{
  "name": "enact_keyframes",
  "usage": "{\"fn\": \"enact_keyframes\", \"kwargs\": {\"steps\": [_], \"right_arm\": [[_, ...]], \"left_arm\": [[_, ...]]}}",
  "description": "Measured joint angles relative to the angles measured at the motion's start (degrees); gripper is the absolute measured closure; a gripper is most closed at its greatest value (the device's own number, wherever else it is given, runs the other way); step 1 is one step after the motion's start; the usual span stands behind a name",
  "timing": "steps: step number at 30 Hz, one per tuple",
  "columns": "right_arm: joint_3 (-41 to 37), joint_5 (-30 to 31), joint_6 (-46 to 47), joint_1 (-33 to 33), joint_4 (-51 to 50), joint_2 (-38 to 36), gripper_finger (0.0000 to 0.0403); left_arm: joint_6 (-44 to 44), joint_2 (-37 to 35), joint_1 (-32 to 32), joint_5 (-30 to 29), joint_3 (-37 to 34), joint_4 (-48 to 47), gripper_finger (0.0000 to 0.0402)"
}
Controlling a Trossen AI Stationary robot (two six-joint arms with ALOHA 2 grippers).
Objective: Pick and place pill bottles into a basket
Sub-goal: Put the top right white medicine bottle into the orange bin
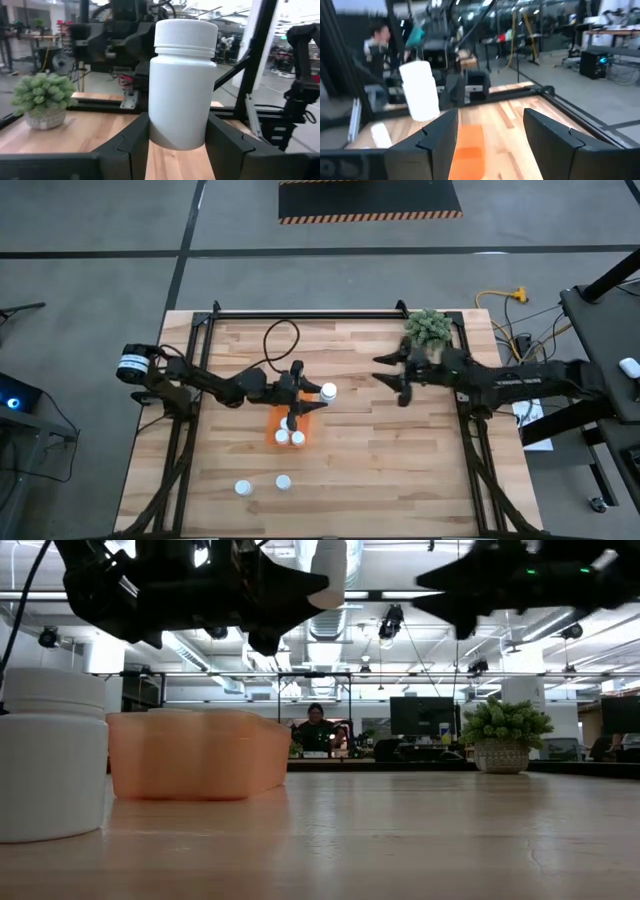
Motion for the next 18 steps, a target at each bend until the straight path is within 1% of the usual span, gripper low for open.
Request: {"fn": "enact_keyframes", "kwargs": {"steps": [4, 8, 12, 15, 18], "right_arm": [[7.31, -1.73, -2.04, 0.02, 0.08, 10.12, 0.0188], [11.46, -3.71, -1.67, 0.08, 1.92, 16.31, 0.0188], [12.44, -7.08, 0.1, 0.58, 8.95, 19.78, 0.0188], [12.09, -7.83, 0.13, 1.48, 10.95, 20.85, 0.0188], [11.95, -11.48, -0.02, 2.41, 13.3, 21.86, 0.0188]], "left_arm": [[1.23, 0.0, 0.49, 0.39, -0.18, -0.04, 0.0259], [1.51, 0.0, 1.26, 1.99, -0.21, -0.03, 0.0259], [-0.02, 0.0, 2.82, 4.69, -0.21, -0.02, 0.0259], [-1.59, 0.0, 3.53, 5.9, -0.23, -0.08, 0.0259], [-2.28, -0.02, 3.57, 6.34, -0.25, -0.17, 0.0259]]}}
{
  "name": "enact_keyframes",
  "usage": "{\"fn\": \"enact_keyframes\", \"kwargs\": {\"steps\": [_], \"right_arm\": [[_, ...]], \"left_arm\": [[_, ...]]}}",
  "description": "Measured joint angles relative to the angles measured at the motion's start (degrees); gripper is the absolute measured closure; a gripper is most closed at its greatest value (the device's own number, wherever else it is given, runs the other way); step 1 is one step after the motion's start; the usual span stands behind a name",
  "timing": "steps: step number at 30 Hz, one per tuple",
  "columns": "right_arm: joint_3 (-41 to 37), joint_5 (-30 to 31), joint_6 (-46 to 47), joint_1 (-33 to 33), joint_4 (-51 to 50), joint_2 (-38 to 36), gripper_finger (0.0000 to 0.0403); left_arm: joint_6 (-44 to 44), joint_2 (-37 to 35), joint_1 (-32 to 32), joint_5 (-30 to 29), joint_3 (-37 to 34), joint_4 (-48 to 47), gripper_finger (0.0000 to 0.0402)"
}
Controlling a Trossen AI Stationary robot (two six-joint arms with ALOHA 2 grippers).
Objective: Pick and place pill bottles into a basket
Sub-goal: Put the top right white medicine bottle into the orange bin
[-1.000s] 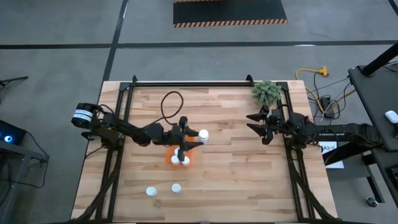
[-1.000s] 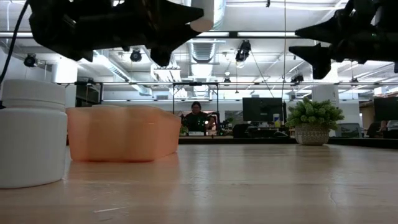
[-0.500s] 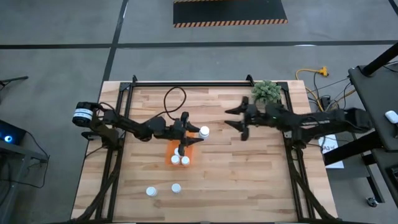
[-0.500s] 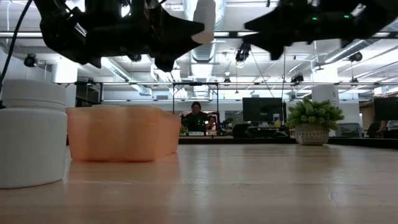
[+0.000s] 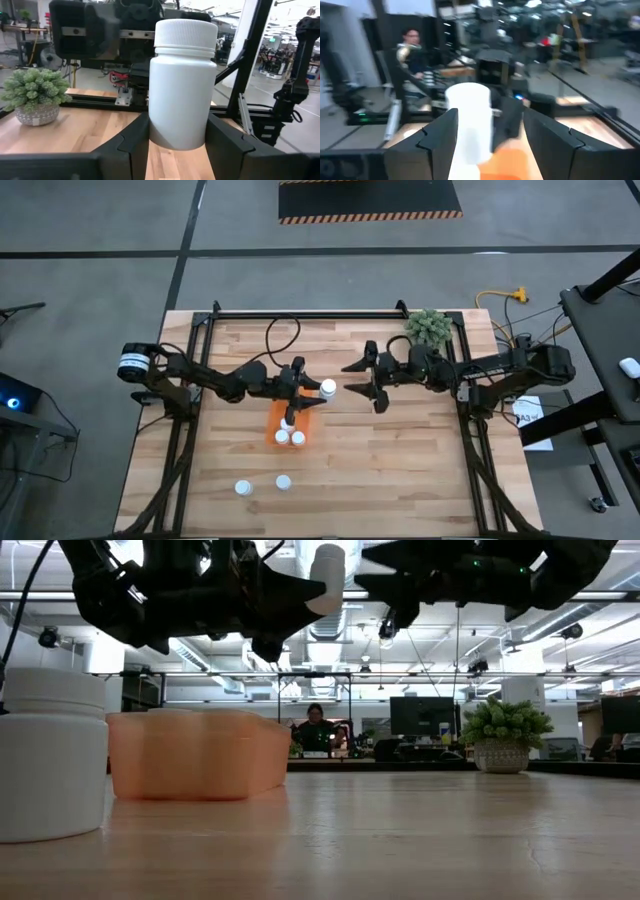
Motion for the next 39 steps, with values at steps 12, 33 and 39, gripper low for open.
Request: {"fn": "enact_keyframes", "kwargs": {"steps": [12, 33, 39], "right_arm": [[1.83, -1.59, -0.68, 1.55, 2.74, 1.44, 0.0188], [11.96, -5.0, 0.09, 1.61, 1.14, 14.56, 0.0247], [11.96, -4.94, -0.81, 1.61, 0.63, 14.73, 0.0248]], "left_arm": [[-0.73, 0.01, -0.04, 0.04, -0.03, -0.11, 0.026], [0.74, 0.07, -0.04, 0.6, 1.92, -4.21, 0.026], [1.38, 0.07, -0.04, 0.52, 1.88, -6.05, 0.0218]]}}
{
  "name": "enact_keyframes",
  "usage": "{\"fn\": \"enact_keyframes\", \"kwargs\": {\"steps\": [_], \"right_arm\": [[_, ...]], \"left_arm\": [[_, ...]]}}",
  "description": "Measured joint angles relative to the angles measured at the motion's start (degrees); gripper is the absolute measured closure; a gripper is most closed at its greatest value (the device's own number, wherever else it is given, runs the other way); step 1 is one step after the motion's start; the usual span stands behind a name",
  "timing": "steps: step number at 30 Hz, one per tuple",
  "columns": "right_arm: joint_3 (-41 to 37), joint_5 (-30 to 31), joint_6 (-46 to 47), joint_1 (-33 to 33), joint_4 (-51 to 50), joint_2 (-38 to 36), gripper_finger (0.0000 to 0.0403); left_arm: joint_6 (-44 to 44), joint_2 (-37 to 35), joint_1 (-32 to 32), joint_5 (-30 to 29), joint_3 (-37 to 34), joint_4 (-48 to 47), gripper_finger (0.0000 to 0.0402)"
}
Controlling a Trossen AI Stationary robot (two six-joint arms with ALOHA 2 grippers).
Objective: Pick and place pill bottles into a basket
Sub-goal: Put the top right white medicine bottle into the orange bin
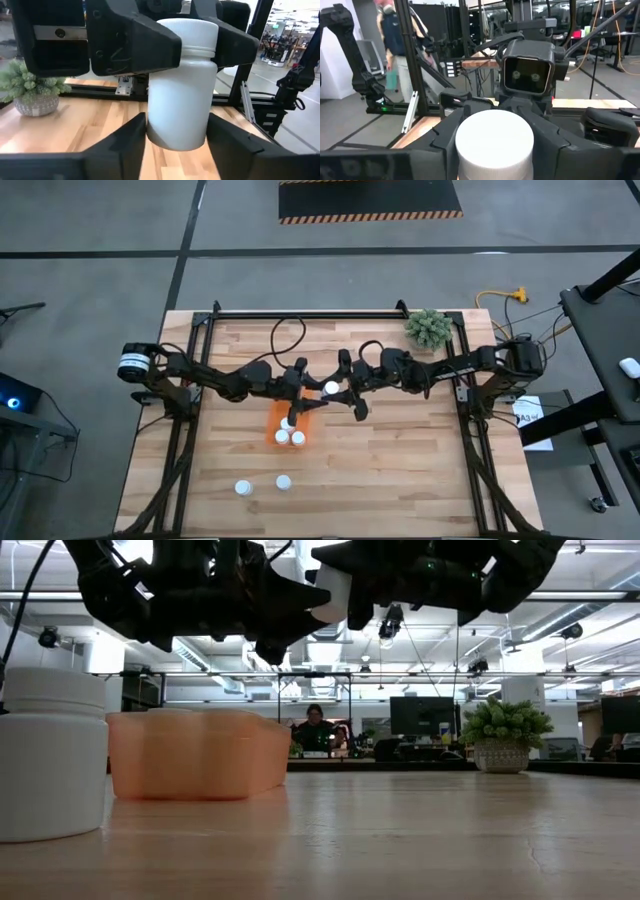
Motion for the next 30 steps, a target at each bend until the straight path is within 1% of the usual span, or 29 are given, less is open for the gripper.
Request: {"fn": "enact_keyframes", "kwargs": {"steps": [3, 6, 9, 11, 16, 19, 22, 24, 30], "right_arm": [[0.03, 0.16, 0.07, -0.36, 0.22, -0.24, 0.0248], [0.04, 0.16, 0.45, -1.33, 0.15, -1.0, 0.0248], [0.04, 0.18, 0.42, -2.33, 0.24, -1.74, 0.0248], [0.04, 0.18, 0.47, -2.81, 0.16, -1.79, 0.0248], [0.17, 1.62, 0.46, -2.91, 0.31, 0.38, 0.0248], [1.09, 1.71, 0.8, -2.66, 1.41, 3.22, 0.0248], [2.72, 1.69, 1.78, -2.25, 4.59, 7.45, 0.0248], [3.88, 1.68, 1.77, -1.86, 6.57, 10.29, 0.0248], [7.86, 1.47, 2.11, -1.13, 9.31, 17.71, 0.0248]], "left_arm": [[-1.84, -0.04, 0.04, 0.1, -0.75, -0.9, 0.0172], [-2.66, -1.58, 0.04, 0.51, -2.33, -3.3, 0.0132], [-4.41, -4.01, -0.02, 0.53, -4.38, -6.25, 0.0104], [-5.65, -6.03, -0.02, 0.58, -6.05, -6.0, 0.0093], [-5.64, -14.89, -0.04, 0.53, -10.25, -5.74, 0.0088], [-4.59, -20.75, -0.04, -1.43, -12.29, -5.75, 0.0087], [-3.26, -25.51, -0.04, -4.27, -14.17, -5.61, 0.0087], [-2.48, -27.85, -0.04, -5.58, -15.38, -5.83, 0.0087], [-3.14, -32.15, -0.02, -5.63, -18.12, -5.67, 0.0086]]}}
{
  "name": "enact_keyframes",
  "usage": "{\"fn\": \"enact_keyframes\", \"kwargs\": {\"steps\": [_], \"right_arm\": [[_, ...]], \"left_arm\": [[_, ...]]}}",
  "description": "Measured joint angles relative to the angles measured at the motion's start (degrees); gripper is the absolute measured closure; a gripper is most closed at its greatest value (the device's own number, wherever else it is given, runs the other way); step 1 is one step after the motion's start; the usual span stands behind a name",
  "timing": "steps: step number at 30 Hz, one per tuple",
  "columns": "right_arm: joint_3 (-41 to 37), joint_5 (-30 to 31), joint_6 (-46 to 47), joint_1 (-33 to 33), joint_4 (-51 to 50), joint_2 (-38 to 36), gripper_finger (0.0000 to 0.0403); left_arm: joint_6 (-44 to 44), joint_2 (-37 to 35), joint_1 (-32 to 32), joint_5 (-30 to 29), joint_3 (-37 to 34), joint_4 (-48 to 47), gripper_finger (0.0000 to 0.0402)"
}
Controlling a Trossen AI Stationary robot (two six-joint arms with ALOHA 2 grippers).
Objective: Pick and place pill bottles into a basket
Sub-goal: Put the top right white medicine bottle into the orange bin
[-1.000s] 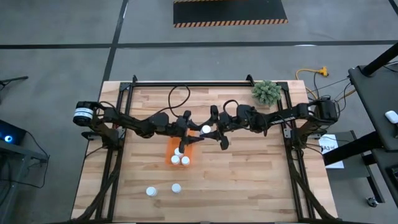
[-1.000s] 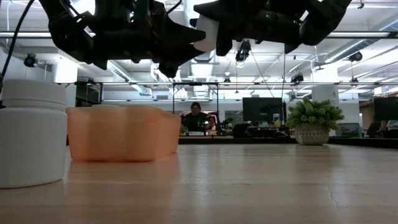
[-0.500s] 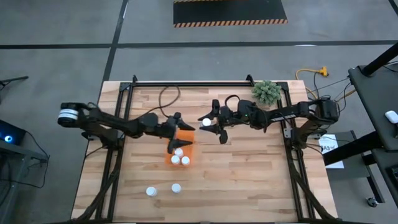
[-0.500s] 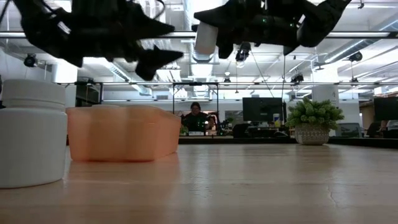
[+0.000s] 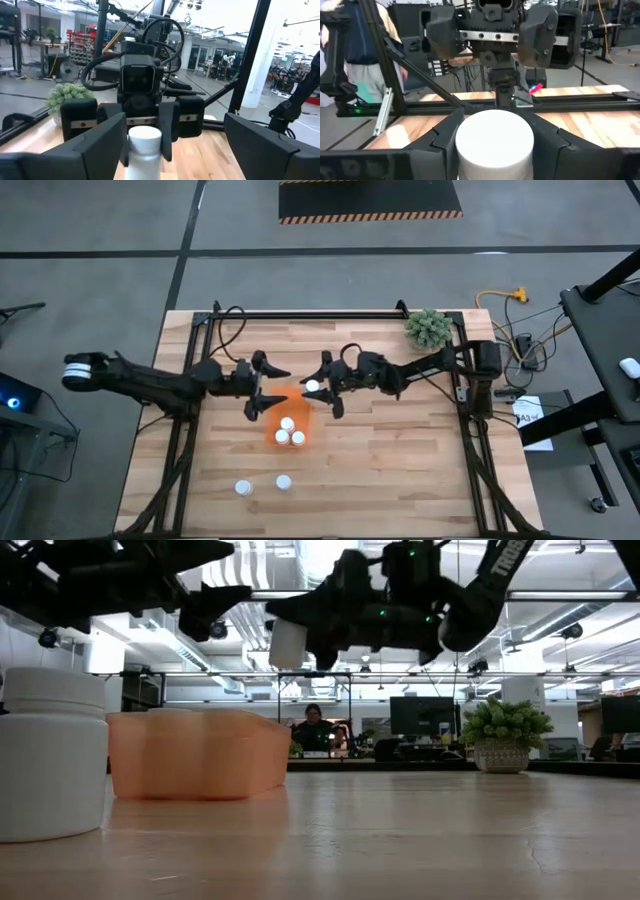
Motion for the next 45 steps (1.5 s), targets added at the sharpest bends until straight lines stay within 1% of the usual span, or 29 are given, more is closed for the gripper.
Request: {"fn": "enact_keyframes", "kwargs": {"steps": [3, 8, 22, 27, 36, 38, 45], "right_arm": [[2.06, -0.05, -0.38, 0.99, 0.52, 3.37, 0.0248], [5.16, -0.22, -0.89, 1.99, 0.62, 8.62, 0.0248], [7.22, 0.16, -2.08, 1.47, 3.36, 16.11, 0.0248], [7.0, 0.19, -2.11, 1.46, 3.76, 16.43, 0.0248], [5.78, 1.85, -3.05, 1.2, 3.17, 16.43, 0.0248], [5.33, 3.02, -3.37, 1.2, 3.15, 16.43, 0.0248], [5.27, 3.19, -3.42, 1.2, 3.1, 16.45, 0.0248]], "left_arm": [[-0.97, -1.08, -0.02, -0.11, -1.35, 0.4, 0.0086], [-1.11, -1.0, -0.09, -0.14, -1.62, 0.58, 0.0086], [-1.29, -0.69, -0.09, -0.19, -1.55, 0.4, 0.0086], [-2.49, -0.07, -0.09, -0.19, -1.53, 0.26, 0.0086], [-2.53, 0.53, -0.09, -0.23, -1.51, 0.46, 0.0086], [-2.53, 0.53, -0.09, -0.23, -1.51, 0.5, 0.0086], [-2.51, 0.55, -0.07, -0.24, -1.51, 0.52, 0.0086]]}}
